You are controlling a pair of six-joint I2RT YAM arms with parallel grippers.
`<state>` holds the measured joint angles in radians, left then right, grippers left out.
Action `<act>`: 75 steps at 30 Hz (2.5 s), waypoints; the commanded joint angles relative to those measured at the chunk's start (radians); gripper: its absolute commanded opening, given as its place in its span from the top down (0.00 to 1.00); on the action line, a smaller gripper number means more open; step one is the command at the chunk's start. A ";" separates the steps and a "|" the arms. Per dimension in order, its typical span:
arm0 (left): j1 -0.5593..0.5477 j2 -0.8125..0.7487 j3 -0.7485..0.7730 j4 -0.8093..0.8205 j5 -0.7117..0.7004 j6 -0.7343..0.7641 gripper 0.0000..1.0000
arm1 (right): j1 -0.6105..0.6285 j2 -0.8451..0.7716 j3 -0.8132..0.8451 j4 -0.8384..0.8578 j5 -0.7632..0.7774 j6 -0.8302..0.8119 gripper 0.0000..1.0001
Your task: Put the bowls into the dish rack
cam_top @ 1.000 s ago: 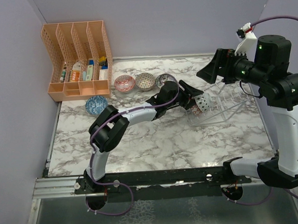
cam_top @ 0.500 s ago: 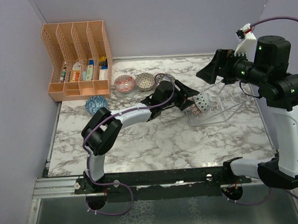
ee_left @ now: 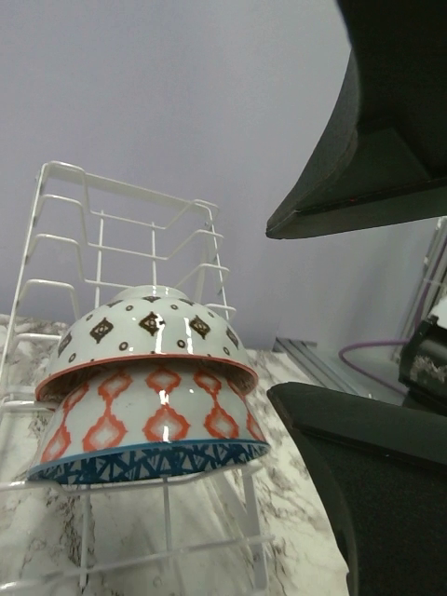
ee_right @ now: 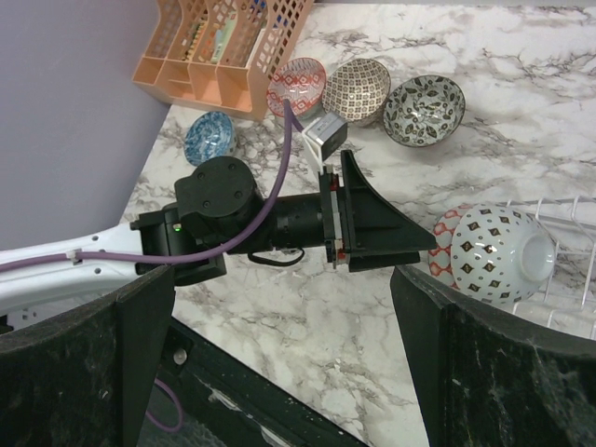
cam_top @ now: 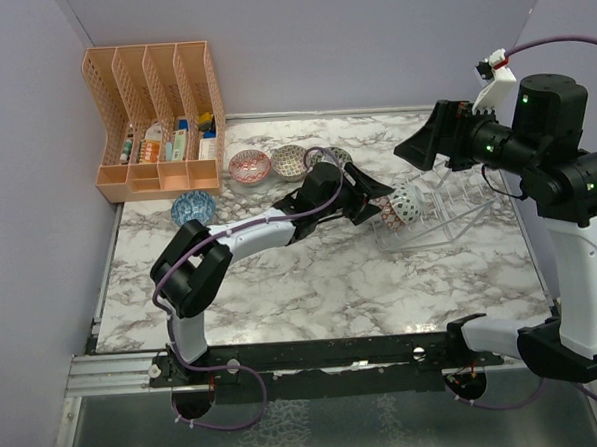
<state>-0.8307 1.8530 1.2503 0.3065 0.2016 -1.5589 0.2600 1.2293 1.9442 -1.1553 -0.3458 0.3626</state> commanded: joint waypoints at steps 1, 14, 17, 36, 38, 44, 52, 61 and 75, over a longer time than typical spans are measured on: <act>0.023 -0.123 0.044 -0.162 -0.028 0.162 0.29 | -0.004 -0.002 0.046 0.015 -0.027 0.007 0.01; 0.255 -0.435 -0.010 -0.783 -0.368 0.714 0.28 | -0.004 0.024 0.111 0.038 -0.114 0.015 0.01; 0.317 -0.474 -0.043 -0.850 -0.514 0.853 0.29 | -0.004 0.023 0.098 0.056 -0.152 0.023 0.01; 0.568 -0.321 -0.195 -0.638 -0.685 1.357 0.36 | -0.004 0.030 0.079 0.046 -0.176 0.010 0.01; 0.583 -0.292 -0.197 -0.607 -0.633 1.383 0.38 | -0.004 0.029 0.080 0.042 -0.171 0.009 0.01; 0.638 -0.223 -0.188 -0.595 -0.506 1.403 0.40 | -0.004 0.024 0.081 0.040 -0.154 0.009 0.01; 0.642 -0.189 -0.254 -0.575 -0.441 1.412 0.42 | -0.004 0.028 0.072 0.048 -0.147 0.012 0.01; 0.642 -0.201 -0.307 -0.563 -0.491 1.427 0.60 | -0.004 0.035 0.085 0.042 -0.126 0.010 0.01; 0.642 -0.340 -0.308 -0.621 -0.499 1.413 1.00 | -0.004 0.046 0.175 -0.023 -0.021 -0.001 0.00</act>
<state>-0.1917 1.6016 0.9356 -0.2779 -0.3050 -0.1345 0.2600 1.2720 2.0785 -1.1530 -0.4248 0.3775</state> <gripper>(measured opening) 0.060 0.998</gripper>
